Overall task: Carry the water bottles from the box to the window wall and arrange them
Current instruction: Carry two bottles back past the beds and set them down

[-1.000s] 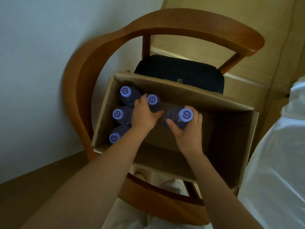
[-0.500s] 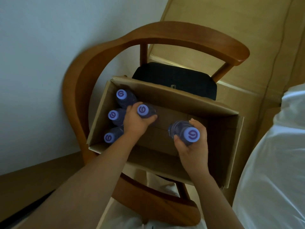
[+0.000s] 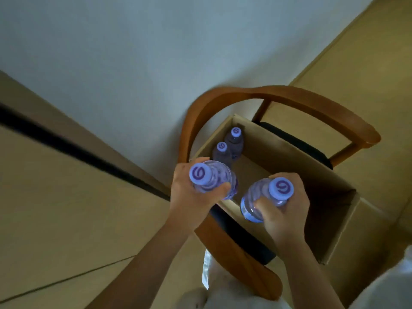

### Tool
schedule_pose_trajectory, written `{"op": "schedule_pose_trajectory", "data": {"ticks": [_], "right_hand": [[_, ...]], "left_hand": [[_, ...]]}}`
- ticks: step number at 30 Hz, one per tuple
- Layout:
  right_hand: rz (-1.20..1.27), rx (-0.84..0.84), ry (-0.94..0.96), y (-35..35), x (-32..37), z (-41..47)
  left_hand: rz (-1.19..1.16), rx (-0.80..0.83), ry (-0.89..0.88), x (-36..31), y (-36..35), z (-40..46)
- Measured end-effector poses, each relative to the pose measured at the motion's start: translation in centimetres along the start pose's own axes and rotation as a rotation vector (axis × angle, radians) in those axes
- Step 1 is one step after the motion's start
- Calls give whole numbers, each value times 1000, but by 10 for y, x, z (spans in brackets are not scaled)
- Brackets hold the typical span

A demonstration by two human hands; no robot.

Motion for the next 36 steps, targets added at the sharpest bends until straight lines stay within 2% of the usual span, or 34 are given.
{"op": "schedule_pose_trajectory", "data": {"ticks": [3, 5, 8, 12, 14, 17, 23, 29, 36], "right_hand": [[-29, 144, 322, -25, 72, -13], [-11, 239, 433, -45, 111, -35], [189, 413, 455, -74, 158, -82], [326, 684, 612, -116, 227, -162], [435, 821, 587, -138, 255, -208], [522, 1029, 612, -168, 293, -282], [655, 1353, 692, -208, 358, -409], [794, 1555, 796, -260, 415, -500], [925, 1731, 1023, -326, 494, -587]], "left_hand": [[-133, -123, 32, 9, 58, -52], [-149, -230, 33, 19, 101, -95], [-193, -420, 47, 39, 166, -174], [-303, -686, 104, 79, 234, -284], [-343, -850, 139, 103, 262, -340], [-411, -1088, 190, 140, 294, -422], [-623, -1435, 252, 203, 334, -547], [-716, -1667, 399, 260, 373, -616], [-850, -1905, 379, 291, 429, -659]]}}
Point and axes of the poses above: each hand's wrist, its own z-axis towards the middle knuckle, its own y-axis out of the back of the hand, x = y × z, the point moved 8 cm from there along z, towards the middle knuckle, and after that the axes turned 15 degrees about y, right-handed, at the moved point
